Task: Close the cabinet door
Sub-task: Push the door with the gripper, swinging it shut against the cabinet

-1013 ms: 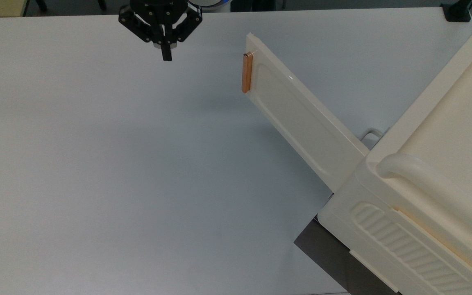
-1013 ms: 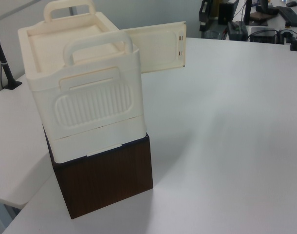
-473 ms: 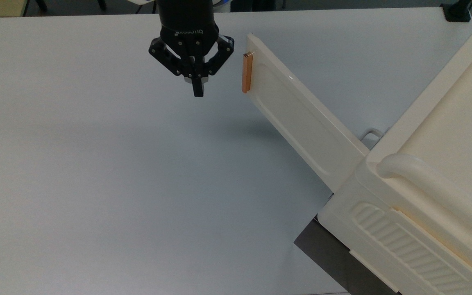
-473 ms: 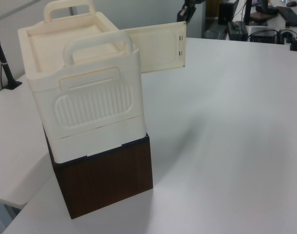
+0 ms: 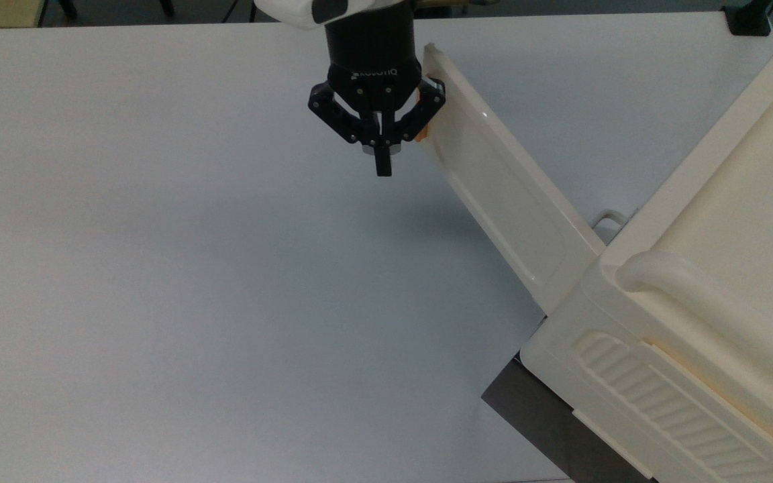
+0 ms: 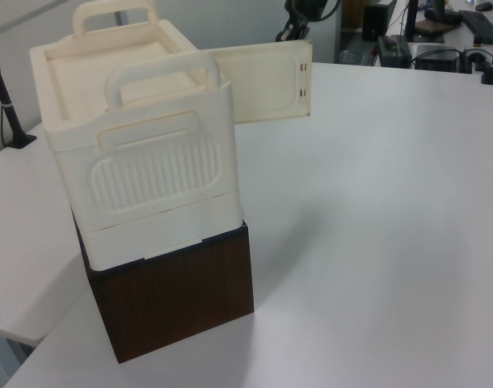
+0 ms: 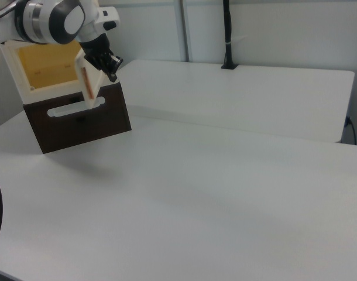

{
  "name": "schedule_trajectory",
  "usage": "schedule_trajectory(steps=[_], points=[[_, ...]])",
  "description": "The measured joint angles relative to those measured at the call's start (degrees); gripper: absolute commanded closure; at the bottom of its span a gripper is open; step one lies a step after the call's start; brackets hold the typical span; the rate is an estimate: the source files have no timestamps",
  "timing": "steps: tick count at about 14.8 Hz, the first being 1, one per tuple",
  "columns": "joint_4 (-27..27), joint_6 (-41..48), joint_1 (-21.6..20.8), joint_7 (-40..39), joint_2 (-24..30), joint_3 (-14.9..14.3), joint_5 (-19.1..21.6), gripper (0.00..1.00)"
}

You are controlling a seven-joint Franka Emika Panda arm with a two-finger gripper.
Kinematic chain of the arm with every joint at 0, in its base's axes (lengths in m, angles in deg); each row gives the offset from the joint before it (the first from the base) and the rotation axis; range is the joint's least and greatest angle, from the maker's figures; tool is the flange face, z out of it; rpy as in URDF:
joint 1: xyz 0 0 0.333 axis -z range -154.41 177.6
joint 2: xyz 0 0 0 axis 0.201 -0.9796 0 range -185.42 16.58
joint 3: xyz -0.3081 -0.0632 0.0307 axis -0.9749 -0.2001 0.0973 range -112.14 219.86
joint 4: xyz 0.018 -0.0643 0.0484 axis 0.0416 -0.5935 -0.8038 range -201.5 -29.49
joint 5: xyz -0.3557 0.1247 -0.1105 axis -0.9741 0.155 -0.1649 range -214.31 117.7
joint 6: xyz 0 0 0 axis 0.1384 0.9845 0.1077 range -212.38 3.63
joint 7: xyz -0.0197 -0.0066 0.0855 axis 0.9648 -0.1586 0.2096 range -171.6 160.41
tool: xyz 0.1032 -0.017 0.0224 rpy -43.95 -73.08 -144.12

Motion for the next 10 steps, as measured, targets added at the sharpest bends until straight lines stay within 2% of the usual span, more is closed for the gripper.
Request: schedule_trajectory(steps=[5,10], points=[[0.01,-0.02,-3.43,0.17,-0.94,0.05,0.00,1.00],[0.03,-0.03,-8.93,0.22,-1.17,0.28,0.01,0.95]])
